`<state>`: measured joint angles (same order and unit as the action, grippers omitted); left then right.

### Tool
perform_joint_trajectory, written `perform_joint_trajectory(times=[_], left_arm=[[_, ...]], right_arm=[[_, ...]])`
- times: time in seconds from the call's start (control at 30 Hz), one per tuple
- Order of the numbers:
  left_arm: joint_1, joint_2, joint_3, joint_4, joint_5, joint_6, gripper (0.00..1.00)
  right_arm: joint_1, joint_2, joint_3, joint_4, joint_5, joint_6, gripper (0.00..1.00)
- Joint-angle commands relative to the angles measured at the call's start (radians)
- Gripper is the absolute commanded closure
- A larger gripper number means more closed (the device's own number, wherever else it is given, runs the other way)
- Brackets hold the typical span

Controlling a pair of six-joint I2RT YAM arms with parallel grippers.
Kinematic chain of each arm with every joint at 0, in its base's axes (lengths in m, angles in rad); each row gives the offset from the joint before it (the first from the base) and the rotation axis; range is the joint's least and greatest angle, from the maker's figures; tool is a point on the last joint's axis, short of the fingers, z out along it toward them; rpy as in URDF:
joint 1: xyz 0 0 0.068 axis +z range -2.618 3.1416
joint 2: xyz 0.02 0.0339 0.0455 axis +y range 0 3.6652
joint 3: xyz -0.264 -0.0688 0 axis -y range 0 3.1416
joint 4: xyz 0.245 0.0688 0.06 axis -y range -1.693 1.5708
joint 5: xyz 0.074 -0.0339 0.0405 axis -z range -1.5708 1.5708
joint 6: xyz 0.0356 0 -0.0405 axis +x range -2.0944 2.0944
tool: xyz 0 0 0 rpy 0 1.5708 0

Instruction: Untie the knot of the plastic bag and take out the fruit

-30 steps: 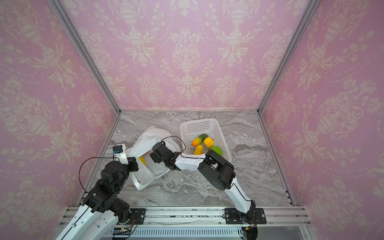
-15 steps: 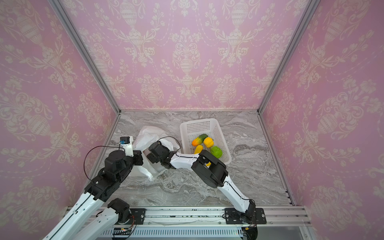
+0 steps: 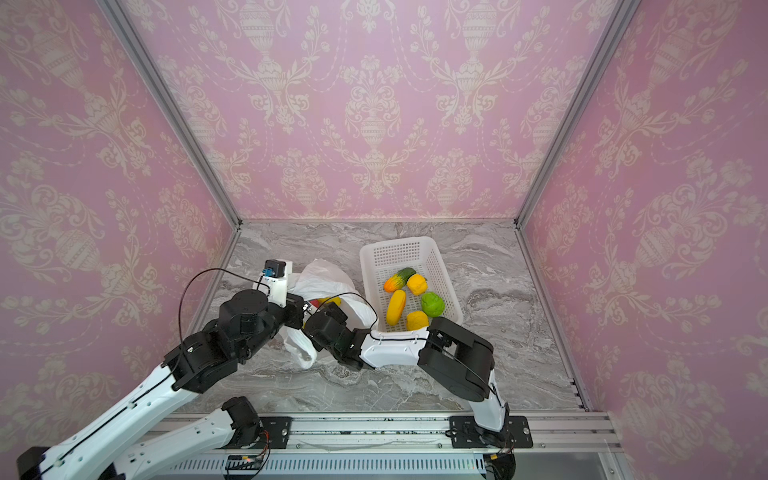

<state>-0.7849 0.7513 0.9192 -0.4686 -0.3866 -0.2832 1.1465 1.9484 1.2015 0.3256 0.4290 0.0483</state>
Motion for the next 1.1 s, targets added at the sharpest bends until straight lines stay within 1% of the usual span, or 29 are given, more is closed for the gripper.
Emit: perform_joint_trajectory(times=[0.0, 0.07, 0.13, 0.23, 0.3, 0.43, 0.57, 0.7, 0.77, 0.97, 1.07], left_arm=[[-0.01, -0.086, -0.038, -0.123, -0.165, -0.029, 1.0], [-0.01, -0.146, -0.093, -0.123, -0.227, -0.047, 1.0], [-0.01, -0.189, -0.133, -0.103, -0.244, -0.046, 1.0], [-0.01, -0.217, -0.178, -0.073, -0.262, -0.044, 1.0], [-0.01, -0.212, -0.18, -0.071, -0.279, -0.042, 1.0], [-0.01, -0.204, -0.22, -0.051, -0.289, -0.031, 1.0], [-0.01, -0.192, -0.223, -0.038, -0.303, -0.016, 1.0], [-0.01, -0.186, -0.222, -0.028, -0.306, -0.009, 1.0], [-0.01, -0.188, -0.227, -0.025, -0.304, -0.007, 1.0], [-0.01, -0.189, -0.228, -0.025, -0.305, -0.004, 1.0], [-0.01, -0.189, -0.233, -0.022, -0.298, -0.005, 1.0]], right_arm=[[-0.002, 0.019, 0.034, -0.007, 0.064, 0.015, 0.05], [-0.004, 0.062, 0.087, -0.048, 0.111, 0.02, 0.03], [-0.008, 0.106, 0.133, -0.079, 0.129, 0.015, 0.02], [-0.021, 0.184, 0.212, -0.139, 0.097, 0.022, 0.0], [-0.03, 0.239, 0.265, -0.191, 0.068, 0.032, 0.01], [-0.043, 0.295, 0.323, -0.26, 0.035, 0.061, 0.03], [-0.042, 0.28, 0.296, -0.257, 0.019, 0.084, 0.05], [-0.045, 0.27, 0.282, -0.265, 0.027, 0.1, 0.14], [-0.047, 0.268, 0.285, -0.282, 0.036, 0.111, 0.16], [-0.051, 0.234, 0.245, -0.298, 0.105, 0.156, 0.15], [-0.06, 0.218, 0.212, -0.297, 0.118, 0.194, 0.16]])
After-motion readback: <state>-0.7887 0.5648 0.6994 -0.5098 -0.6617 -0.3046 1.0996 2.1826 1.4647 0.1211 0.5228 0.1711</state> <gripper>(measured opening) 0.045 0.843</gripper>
